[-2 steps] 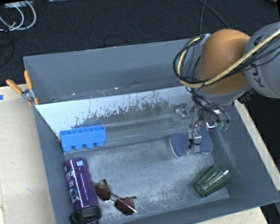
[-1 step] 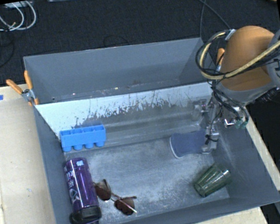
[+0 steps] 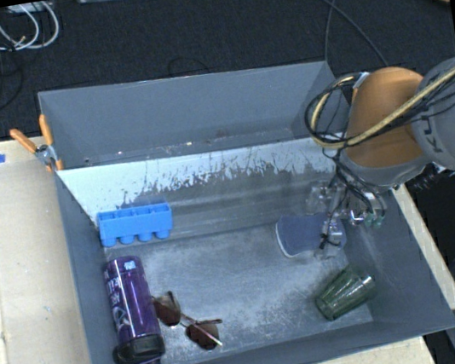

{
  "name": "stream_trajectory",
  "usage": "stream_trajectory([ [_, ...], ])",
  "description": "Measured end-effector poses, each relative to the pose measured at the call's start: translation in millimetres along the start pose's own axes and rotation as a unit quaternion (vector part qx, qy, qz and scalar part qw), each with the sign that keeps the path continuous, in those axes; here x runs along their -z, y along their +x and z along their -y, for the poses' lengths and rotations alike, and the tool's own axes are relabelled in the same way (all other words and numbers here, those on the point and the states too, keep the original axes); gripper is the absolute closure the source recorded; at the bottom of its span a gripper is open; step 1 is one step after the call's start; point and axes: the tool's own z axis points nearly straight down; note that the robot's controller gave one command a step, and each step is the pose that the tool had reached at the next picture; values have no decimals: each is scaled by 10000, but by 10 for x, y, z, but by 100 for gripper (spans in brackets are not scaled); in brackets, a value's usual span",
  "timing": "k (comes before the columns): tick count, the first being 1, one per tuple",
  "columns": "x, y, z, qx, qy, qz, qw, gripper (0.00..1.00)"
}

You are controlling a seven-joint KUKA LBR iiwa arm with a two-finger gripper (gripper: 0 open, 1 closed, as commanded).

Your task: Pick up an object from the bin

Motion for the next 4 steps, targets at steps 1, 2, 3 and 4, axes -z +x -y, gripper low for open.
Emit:
stream_trajectory([
  [1,-370,-163,38,1008,-2,66,9949,0],
  [2,-406,6,10,267,-5,-13,9996,100],
  [3,-404,6,9,268,-5,-12,9996,100],
  [4,-133,17,8,269,-8,-22,9996,100],
])
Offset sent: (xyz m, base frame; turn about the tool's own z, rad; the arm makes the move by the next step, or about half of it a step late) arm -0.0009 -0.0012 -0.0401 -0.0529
